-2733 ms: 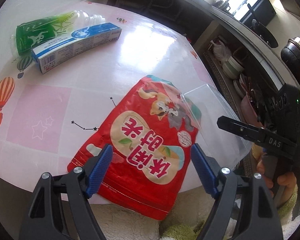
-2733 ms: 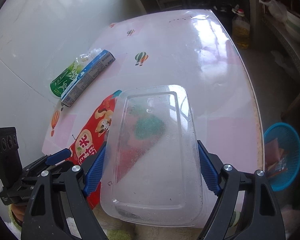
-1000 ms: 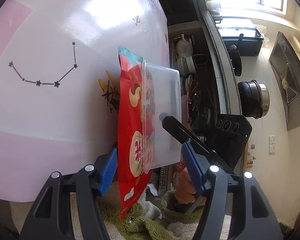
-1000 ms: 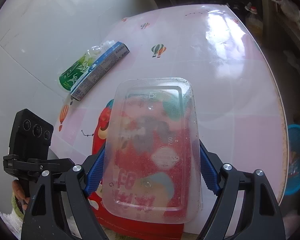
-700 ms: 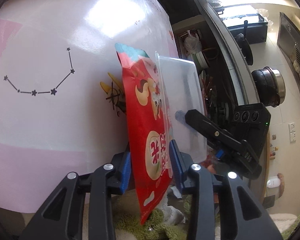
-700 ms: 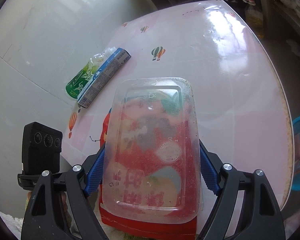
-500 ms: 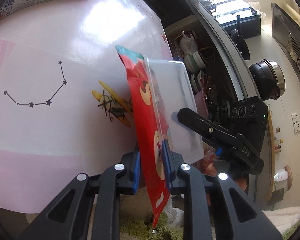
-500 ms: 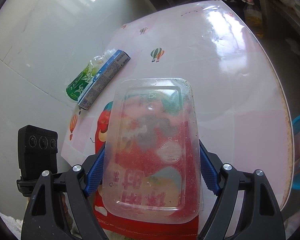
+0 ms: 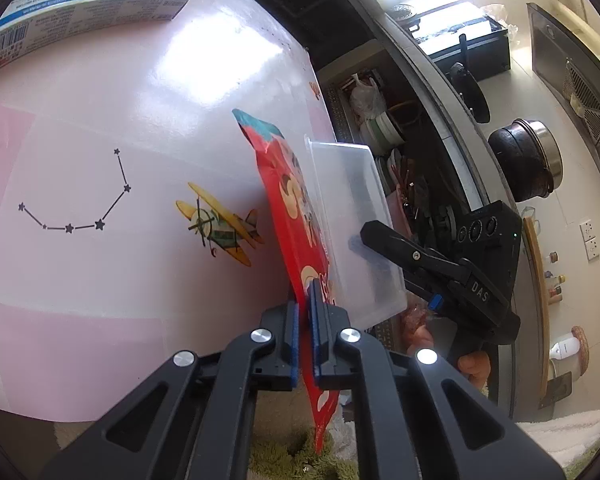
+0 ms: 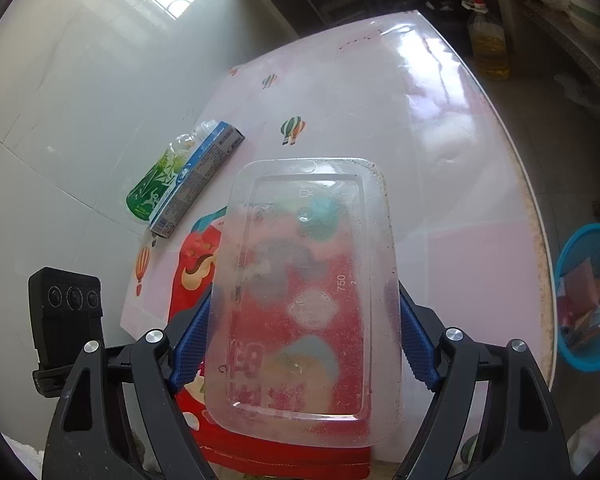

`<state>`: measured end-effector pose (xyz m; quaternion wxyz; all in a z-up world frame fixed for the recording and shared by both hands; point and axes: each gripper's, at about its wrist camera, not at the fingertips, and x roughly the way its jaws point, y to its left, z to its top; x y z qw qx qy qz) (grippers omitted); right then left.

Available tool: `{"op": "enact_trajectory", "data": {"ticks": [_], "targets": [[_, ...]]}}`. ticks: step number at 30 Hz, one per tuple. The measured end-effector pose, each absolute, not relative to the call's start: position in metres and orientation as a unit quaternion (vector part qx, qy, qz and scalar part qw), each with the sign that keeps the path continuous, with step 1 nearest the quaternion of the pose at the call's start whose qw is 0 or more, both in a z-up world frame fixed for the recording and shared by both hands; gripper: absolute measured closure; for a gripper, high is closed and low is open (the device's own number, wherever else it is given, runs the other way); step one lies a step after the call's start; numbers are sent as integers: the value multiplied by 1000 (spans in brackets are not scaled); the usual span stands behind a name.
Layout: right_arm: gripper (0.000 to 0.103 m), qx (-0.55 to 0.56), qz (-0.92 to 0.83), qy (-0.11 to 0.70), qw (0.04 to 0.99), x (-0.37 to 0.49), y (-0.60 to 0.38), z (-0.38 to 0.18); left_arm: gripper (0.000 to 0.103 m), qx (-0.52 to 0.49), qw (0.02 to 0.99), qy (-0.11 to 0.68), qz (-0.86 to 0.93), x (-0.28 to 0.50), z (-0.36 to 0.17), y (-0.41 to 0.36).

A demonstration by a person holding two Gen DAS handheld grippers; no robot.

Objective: Collect trash
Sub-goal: 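Close the left tool on the red snack bag while the right tool holds the container, then carry the snack bag and container over the blue wastebasket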

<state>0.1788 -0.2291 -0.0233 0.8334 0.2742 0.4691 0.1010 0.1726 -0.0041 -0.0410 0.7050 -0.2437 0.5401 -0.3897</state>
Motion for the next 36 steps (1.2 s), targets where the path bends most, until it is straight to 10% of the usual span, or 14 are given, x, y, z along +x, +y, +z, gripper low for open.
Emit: {"op": "enact_trajectory", "data": {"ticks": [36], "targets": [[26, 366, -181, 335, 849, 21, -439, -3, 103, -60, 708, 456, -535, 170, 58, -212]]}}
